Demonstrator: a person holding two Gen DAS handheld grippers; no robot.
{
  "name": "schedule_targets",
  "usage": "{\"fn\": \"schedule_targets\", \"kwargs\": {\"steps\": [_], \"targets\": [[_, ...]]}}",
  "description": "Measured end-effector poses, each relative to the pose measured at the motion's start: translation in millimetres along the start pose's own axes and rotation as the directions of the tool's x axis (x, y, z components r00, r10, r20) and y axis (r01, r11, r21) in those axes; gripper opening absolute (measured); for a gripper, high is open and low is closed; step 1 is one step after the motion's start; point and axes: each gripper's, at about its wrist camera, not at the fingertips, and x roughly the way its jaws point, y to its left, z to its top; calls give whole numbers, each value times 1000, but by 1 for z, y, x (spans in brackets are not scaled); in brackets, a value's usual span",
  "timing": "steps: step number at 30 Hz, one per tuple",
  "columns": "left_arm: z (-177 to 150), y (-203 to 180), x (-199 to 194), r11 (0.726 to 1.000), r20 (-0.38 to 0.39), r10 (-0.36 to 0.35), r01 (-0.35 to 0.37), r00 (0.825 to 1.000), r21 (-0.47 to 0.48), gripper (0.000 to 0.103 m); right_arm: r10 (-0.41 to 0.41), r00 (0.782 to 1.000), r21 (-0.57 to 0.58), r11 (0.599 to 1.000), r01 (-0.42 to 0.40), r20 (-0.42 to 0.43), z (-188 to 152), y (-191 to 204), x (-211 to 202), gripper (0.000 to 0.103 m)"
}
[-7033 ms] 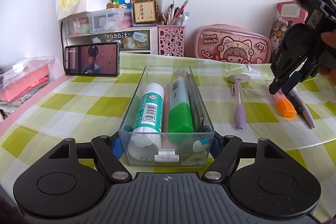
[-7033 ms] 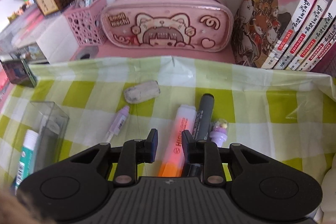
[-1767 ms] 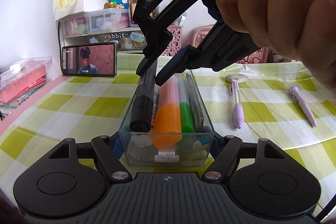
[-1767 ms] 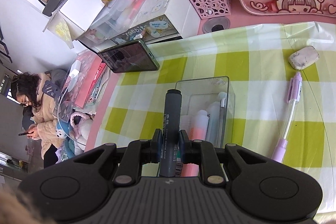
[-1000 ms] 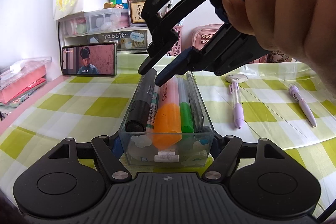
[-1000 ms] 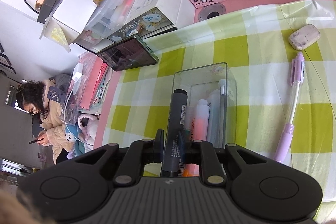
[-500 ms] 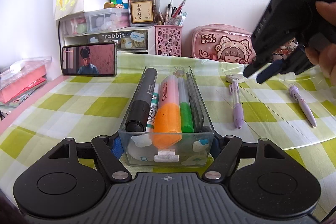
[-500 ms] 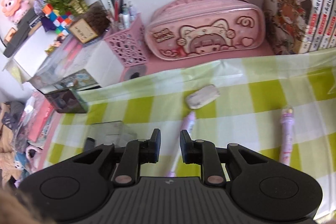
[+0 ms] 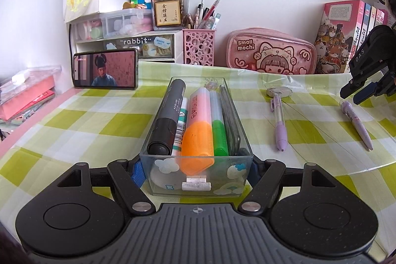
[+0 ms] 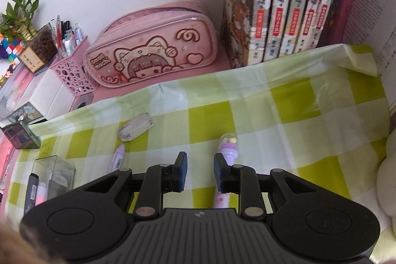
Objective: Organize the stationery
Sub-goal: 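Grasp the lavender pen with the clear dome top using the right gripper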
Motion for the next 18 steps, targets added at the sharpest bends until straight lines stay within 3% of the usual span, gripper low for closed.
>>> {"fn": "schedule_targets", "kwargs": {"steps": [2, 7, 9, 15, 18], "targets": [[0, 0, 0, 1000, 0, 0, 0, 1000, 0, 73, -45, 999, -27, 999, 44, -3, 0, 0, 4, 43], [0, 0, 0, 1000, 0, 0, 0, 1000, -1, 73, -71, 995, -52, 996, 68, -63, -7, -2, 23, 43], [0, 0, 0, 1000, 0, 0, 0, 1000, -1, 73, -94, 995, -69, 993, 92, -29, -10, 2, 21, 35], [0, 0, 0, 1000, 0, 0, 0, 1000, -1, 73, -56, 998, -39, 998, 55, -26, -6, 6, 19, 33], [0, 0, 0, 1000, 0, 0, 0, 1000, -1, 73, 0, 999, 4, 1000, 0, -42, -6, 8, 17, 33]]}}
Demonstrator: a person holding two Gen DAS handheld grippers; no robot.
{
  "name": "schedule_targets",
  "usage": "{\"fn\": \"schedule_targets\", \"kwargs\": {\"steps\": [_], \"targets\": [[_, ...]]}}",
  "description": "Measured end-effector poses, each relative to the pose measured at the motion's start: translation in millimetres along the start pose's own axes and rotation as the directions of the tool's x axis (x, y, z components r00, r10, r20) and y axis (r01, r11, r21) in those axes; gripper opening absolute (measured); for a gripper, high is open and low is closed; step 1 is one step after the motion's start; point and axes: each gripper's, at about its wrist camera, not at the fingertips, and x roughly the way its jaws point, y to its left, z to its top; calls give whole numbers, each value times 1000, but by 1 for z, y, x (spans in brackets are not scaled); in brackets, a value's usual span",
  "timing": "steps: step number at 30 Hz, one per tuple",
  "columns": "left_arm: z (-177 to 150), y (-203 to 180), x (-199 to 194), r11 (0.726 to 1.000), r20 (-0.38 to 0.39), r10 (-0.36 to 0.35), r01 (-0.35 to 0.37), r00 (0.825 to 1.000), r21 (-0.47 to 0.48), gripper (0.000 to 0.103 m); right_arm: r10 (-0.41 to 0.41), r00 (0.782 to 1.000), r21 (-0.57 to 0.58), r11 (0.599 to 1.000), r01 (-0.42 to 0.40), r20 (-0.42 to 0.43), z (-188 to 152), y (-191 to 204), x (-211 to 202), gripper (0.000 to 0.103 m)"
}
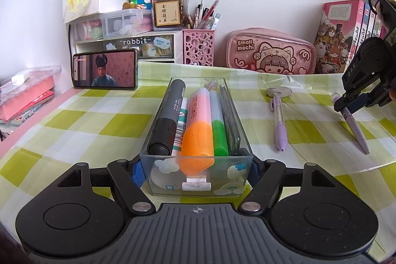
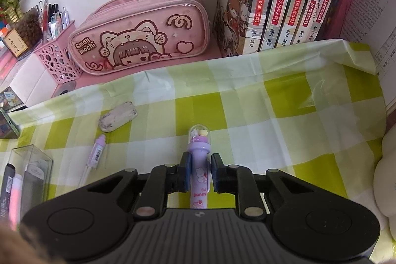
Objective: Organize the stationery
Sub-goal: 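Grasp the lavender pen with the clear dome top using the right gripper, then lower the dome-topped lavender pen into the clear box and release it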
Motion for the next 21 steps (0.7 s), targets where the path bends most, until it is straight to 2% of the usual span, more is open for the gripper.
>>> {"fn": "schedule_targets", "kwargs": {"steps": [4, 10, 16, 21], "targets": [[0, 0, 0, 1000, 0, 0, 0, 1000, 0, 73, 110, 994, 15, 994, -110, 4, -4, 18, -11, 33], [0, 0, 0, 1000, 0, 0, 0, 1000, 0, 73, 242, 970, -9, 970, -242, 20, -4, 62, -32, 30], [0, 0, 0, 1000, 0, -2, 2, 1000, -1, 73, 250, 968, -107, 964, -245, 35, -8, 94, -34, 30], [-1, -1, 0, 1000, 1, -2, 2, 1000, 0, 73, 316, 948, -154, 939, -306, 41, -7, 103, -46, 30]]}}
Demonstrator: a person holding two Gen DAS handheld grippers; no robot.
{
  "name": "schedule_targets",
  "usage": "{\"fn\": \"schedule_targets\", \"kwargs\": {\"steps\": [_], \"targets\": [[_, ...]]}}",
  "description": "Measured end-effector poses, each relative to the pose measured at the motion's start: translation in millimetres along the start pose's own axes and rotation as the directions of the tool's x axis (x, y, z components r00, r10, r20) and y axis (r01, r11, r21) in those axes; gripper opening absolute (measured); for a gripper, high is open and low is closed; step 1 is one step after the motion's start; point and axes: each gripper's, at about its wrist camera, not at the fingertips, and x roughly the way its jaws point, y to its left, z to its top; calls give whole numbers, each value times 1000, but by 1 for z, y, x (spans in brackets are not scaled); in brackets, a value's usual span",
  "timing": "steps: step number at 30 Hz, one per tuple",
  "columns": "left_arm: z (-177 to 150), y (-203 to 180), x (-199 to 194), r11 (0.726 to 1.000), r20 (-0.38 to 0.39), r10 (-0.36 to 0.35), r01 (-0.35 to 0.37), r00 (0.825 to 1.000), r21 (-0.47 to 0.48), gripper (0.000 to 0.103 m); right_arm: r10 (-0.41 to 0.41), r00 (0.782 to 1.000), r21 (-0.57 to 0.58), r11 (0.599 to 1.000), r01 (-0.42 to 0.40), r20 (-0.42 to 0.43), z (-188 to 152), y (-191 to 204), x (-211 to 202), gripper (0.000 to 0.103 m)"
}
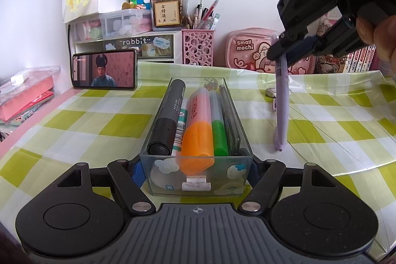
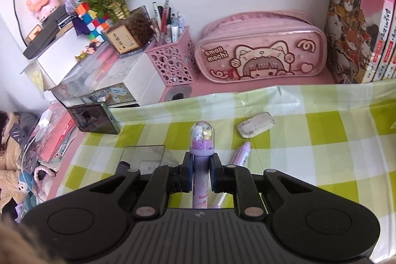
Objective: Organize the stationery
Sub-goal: 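Lower the dome-topped lavender pen into the clear box and release it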
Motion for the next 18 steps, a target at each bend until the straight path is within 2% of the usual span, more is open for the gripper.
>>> {"fn": "schedule_targets", "kwargs": {"steps": [5, 9, 18], "targets": [[0, 0, 0, 1000, -1, 0, 0, 1000, 0, 73, 69, 997, -63, 996, -68, 18, 14, 19, -17, 30], [0, 1, 0, 1000, -1, 0, 0, 1000, 0, 73, 183, 982, -10, 983, -184, -47, 21, 28, -6, 30], [1, 0, 0, 1000, 0, -2, 2, 1000, 0, 73, 247, 957, 91, 968, -235, -155, 10, 41, 38, 30]]}}
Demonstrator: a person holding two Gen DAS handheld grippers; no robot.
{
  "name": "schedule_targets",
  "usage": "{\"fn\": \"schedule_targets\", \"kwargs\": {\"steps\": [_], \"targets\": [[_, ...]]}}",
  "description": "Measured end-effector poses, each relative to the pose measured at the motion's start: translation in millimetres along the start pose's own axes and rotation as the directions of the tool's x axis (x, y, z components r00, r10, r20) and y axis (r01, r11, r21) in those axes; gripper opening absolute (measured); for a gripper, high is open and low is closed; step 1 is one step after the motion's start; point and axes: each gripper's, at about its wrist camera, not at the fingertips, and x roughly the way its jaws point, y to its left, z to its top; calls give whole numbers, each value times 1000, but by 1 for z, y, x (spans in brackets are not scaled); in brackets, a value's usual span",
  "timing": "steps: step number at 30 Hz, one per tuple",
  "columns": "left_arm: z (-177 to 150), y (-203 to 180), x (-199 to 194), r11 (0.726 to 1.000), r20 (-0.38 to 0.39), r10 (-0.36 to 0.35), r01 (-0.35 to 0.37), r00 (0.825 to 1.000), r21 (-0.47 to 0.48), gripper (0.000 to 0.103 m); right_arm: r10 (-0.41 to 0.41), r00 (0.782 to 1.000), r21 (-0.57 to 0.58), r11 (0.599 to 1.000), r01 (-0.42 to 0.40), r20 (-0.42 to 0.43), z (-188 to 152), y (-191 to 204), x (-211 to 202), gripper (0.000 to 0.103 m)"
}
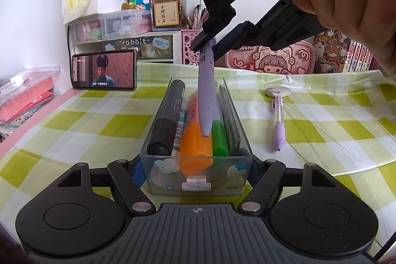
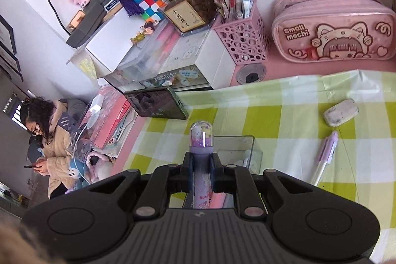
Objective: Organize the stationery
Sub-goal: 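Lower the dome-topped lavender pen into the clear box and release it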
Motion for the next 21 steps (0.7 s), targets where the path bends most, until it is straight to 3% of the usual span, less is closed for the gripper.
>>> {"fn": "schedule_targets", "kwargs": {"steps": [4, 21], "targets": [[0, 0, 0, 1000, 0, 0, 0, 1000, 0, 73, 21, 1000, 56, 998, -21, -5, 3, -6, 2, 30], [1, 0, 0, 1000, 0, -1, 1, 1000, -1, 73, 0, 999, 44, 999, 2, -52, -14, -4, 25, 31]]}}
